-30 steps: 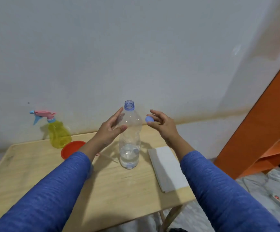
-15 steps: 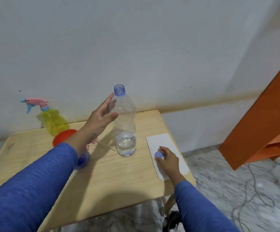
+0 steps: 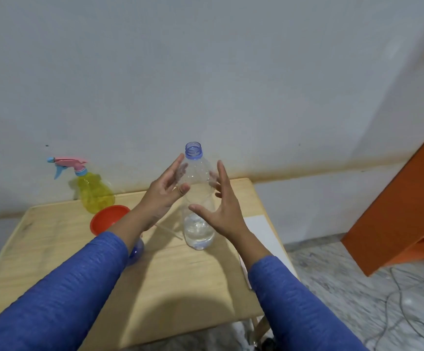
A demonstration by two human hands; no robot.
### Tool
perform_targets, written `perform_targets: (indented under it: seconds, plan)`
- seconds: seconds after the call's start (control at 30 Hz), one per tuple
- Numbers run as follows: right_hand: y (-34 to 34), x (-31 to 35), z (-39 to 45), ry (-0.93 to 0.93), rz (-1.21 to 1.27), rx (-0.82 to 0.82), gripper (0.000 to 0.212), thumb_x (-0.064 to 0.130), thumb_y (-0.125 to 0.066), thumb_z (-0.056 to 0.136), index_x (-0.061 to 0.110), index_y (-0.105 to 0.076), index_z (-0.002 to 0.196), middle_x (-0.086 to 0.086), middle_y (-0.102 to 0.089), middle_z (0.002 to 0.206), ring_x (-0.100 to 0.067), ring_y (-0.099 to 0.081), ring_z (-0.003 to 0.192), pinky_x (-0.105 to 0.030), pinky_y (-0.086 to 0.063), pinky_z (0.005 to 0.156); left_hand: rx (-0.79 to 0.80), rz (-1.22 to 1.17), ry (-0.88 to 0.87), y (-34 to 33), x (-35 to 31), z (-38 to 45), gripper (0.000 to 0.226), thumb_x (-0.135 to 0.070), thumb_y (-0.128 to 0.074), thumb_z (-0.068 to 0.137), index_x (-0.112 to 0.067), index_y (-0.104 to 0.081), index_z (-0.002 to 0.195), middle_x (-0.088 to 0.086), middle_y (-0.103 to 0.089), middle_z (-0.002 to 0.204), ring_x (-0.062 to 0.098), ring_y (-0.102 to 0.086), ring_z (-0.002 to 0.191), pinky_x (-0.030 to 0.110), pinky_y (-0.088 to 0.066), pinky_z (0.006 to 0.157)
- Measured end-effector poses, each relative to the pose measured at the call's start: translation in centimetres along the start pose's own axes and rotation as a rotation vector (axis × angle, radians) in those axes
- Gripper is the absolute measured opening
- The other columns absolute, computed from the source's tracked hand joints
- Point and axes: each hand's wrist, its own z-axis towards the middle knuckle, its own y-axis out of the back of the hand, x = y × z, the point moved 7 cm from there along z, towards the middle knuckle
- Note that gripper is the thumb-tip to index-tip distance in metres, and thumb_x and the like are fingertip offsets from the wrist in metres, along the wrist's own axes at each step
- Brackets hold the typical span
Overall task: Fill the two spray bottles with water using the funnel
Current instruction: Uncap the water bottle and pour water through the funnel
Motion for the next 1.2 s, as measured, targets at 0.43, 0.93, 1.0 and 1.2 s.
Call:
perform_targets:
  seconds: [0.43,0.93,1.0,1.2]
  plan:
    - [-3.7,0.4,2.4,0.080,-0.088,0.059,0.117,0.038,-0.085,0.063,0.066,0.006,0.131,-0.003,-0.049,0.130,-0.010,-0.052,0.115,-0.020,-0.041,0.096,-0.334,-0.039,-0.001,2.4,1.7,-2.2,0.079,-0.019,-0.068,0.083,-0.026,-0.024,0.148,-0.007,-0.034,0.150,-0.004,-0.032,0.134,0.026,-0.027,0.114]
    - [-8.1,2.9,2.3,0.037,-0.209,0.593,0.117,0.030,-0.083,0.067,0.062,0.005,0.135,-0.006,-0.061,0.109,-0.017,-0.066,0.094,-0.026,-0.050,0.088,-1.093,0.025,0.262,7.5,14.8,-16.4,0.073,-0.028,-0.077,0.075,-0.020,-0.041,0.138,-0.007,-0.046,0.132,0.012,-0.045,0.122,0.027,-0.038,0.097]
    - [-8.7,2.8,1.7,0.026,-0.258,0.662,0.115,0.029,-0.083,0.068,0.058,0.004,0.138,-0.007,-0.064,0.102,-0.017,-0.066,0.092,-0.028,-0.051,0.088,-1.029,0.064,0.339,8.5,16.9,-15.7,0.080,-0.031,-0.076,0.075,-0.020,-0.034,0.143,-0.001,-0.041,0.143,0.013,-0.039,0.129,0.028,-0.035,0.102]
    - [-10.1,2.8,0.7,-0.055,-0.308,0.806,0.111,0.016,-0.083,0.068,0.060,-0.006,0.137,-0.018,-0.063,0.091,-0.024,-0.065,0.089,-0.039,-0.053,0.090,-0.900,0.079,0.393,10.3,20.5,-14.1,0.087,-0.034,-0.076,0.074,-0.026,-0.028,0.146,0.000,-0.040,0.148,0.019,-0.040,0.133,0.031,-0.037,0.102]
